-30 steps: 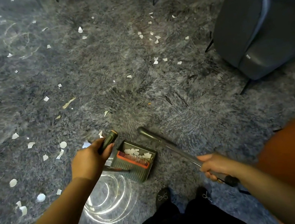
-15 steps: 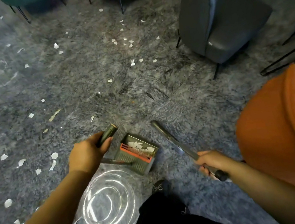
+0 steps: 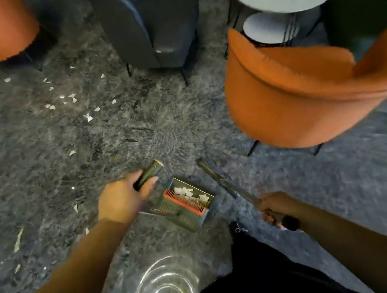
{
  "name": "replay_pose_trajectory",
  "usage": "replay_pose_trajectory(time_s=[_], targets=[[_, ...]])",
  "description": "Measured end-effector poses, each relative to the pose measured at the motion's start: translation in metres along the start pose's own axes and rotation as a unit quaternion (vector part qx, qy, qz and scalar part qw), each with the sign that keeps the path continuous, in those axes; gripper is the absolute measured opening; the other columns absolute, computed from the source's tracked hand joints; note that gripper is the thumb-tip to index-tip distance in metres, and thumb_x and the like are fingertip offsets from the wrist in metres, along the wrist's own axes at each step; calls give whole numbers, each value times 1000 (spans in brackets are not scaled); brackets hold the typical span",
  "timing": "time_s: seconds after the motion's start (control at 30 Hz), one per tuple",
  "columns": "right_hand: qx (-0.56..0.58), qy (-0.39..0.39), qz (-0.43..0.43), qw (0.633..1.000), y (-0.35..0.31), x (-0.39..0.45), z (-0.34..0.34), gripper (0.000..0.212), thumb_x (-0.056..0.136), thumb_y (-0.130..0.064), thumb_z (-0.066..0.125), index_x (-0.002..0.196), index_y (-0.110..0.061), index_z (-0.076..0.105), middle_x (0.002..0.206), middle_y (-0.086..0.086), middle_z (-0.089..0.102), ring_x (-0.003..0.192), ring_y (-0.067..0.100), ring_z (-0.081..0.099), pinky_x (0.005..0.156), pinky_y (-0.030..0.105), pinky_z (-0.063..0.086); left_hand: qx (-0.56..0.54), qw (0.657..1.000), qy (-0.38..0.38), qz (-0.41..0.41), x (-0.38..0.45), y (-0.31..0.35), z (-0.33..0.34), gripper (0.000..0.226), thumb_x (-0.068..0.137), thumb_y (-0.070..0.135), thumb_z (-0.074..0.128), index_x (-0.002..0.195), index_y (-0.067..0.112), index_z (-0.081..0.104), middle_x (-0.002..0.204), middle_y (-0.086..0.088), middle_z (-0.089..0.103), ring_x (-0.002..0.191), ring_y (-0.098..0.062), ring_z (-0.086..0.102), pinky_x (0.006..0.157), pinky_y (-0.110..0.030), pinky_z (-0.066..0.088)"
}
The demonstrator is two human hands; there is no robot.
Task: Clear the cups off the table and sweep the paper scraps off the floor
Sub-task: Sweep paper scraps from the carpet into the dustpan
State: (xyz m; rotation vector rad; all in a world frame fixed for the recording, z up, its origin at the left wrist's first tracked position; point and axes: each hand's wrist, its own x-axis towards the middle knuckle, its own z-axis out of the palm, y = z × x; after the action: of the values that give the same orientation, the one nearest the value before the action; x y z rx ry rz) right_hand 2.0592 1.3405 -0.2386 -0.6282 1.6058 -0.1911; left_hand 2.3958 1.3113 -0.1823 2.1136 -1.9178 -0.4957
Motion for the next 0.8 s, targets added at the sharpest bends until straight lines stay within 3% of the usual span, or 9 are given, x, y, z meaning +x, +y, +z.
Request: replay_pose_trajectory(time_s=[0.1,0.17,0.23,0.37,0.5,0.57,0.63,0.73,0.8], targets=[[78,39,0,996,58,-26,-9,36,90,6,50,122,23,47,55,13,47,44,20,42,39,24,35,5,998,-40,49,-10,32,8,49,89,55,53,124,22,63,86,-9,71,80,-30,65,60,-33,47],[130,56,10,990,86,-49,-16,16,89,5,49,101,10,58,56,12,46,39,17,44,37,21,33,17,996,-44,74,-15,54,15,47,89,56,53,121,23,64,81,-6,70,76,-27,64,59,-32,47],[198,68,19,978,117,-71,-28,7,91,3,48,89,0,54,59,11,44,35,13,43,33,17,30,25,992,-54,111,-20,84,26,47,88,57,54,120,25,65,81,-4,71,77,-26,65,59,-31,47],[266,101,32,958,179,-97,-58,9,92,-1,48,94,-4,56,58,10,44,37,13,42,33,15,27,30,980,-92,176,-35,159,55,47,89,55,55,124,25,64,95,-4,73,88,-27,66,66,-31,49],[307,140,49,940,233,-117,-100,10,91,-3,48,88,-10,54,56,9,45,37,13,41,35,14,26,40,960,-132,245,-53,239,92,45,91,56,52,123,28,63,83,0,71,71,-20,62,56,-30,48],[332,154,50,929,263,-128,-127,13,91,-2,47,84,-12,51,55,8,44,37,13,40,36,14,25,53,948,-146,278,-62,285,113,47,91,56,51,128,29,60,88,-2,71,69,-19,60,52,-29,44],[347,172,51,921,295,-139,-158,12,90,-3,47,84,-13,52,53,7,45,37,13,40,37,14,24,65,937,-166,301,-73,331,136,51,92,57,50,133,29,56,97,-5,71,76,-22,62,54,-31,46],[371,196,61,906,336,-154,-200,9,88,-7,50,89,-11,57,52,7,48,41,16,40,38,15,24,48,919,-173,351,-93,394,165,53,91,54,53,133,22,57,117,-8,68,99,-29,63,70,-33,51],[376,211,64,900,364,-163,-231,11,87,-9,50,93,-9,59,51,8,50,45,19,37,41,18,23,15,900,-183,395,-109,439,184,57,88,57,56,127,16,63,116,-10,69,101,-30,63,73,-33,48]])
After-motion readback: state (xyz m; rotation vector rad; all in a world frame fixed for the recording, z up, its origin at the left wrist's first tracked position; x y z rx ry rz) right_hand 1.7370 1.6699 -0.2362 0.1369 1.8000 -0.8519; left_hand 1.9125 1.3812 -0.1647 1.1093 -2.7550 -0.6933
